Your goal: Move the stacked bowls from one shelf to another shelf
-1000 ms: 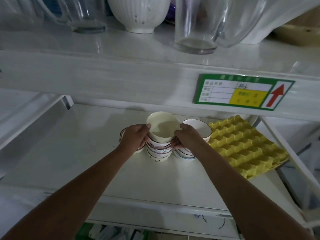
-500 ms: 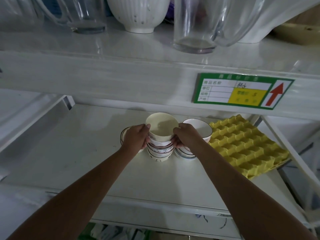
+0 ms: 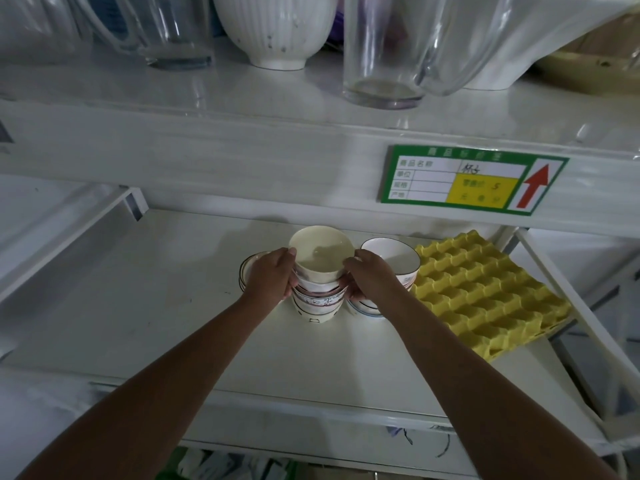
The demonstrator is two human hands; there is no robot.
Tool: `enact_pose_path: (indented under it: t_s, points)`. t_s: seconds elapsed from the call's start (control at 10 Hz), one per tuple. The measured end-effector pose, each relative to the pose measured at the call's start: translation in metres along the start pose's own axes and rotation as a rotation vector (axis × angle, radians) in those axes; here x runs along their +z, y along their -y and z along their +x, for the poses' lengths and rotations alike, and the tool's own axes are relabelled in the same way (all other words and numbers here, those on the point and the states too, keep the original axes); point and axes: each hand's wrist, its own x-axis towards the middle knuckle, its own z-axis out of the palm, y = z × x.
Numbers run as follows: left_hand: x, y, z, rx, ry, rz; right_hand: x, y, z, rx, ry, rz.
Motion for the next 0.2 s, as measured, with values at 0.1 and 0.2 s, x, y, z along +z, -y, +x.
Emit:
enact_pose_path:
  t_s: [0.1,0.2]
  points:
    - [0.0014,-0.0002,-0.0017,-0.022,0.015,-0.033,-0.0009,-0.0005,-0.002,-0.007,0.0,0.025]
    - [0.0005,-0.0069,-0.0045,-0.05,0.058,-0.031,-0.0042,0.0003,-0.0078,-0.023,-0.024,0.035]
